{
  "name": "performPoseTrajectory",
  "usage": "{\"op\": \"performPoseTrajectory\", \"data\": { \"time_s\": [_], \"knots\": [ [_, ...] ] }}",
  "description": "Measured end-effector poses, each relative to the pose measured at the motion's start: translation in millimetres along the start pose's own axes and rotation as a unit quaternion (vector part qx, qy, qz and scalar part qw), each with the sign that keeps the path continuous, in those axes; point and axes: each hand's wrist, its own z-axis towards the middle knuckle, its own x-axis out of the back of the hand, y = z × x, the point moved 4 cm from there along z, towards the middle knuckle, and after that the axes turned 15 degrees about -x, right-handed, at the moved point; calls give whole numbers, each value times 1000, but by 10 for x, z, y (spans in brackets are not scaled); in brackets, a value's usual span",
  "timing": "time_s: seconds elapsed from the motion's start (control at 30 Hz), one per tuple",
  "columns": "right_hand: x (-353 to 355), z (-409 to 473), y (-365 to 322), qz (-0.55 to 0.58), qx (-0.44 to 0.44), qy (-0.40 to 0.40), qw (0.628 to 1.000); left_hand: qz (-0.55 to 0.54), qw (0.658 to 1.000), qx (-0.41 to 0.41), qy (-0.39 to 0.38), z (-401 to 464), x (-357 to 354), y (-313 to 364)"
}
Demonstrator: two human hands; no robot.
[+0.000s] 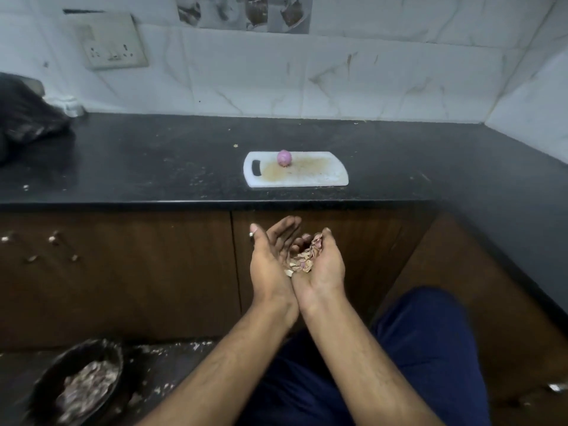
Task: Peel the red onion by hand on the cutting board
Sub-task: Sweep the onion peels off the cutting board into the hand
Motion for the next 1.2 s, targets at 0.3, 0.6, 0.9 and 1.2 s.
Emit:
{"op": "performPoseTrajectory", "data": {
  "time_s": [0.3,0.6,0.9,1.2],
  "knots": [
    [293,933,318,-123,-73,40,989,43,991,2,128,542,681,-340],
    [-267,1652,941,-156,-287,44,944,43,934,-76,347,1179,1105,104],
    [-888,1443,2019,-288,-392,69,871,-30,847,-166,505,1119,1580,1153],
    [-883,2011,3809,-396,-466,124,782,-92,750,-190,626,1474,3183,1818]
  ]
}}
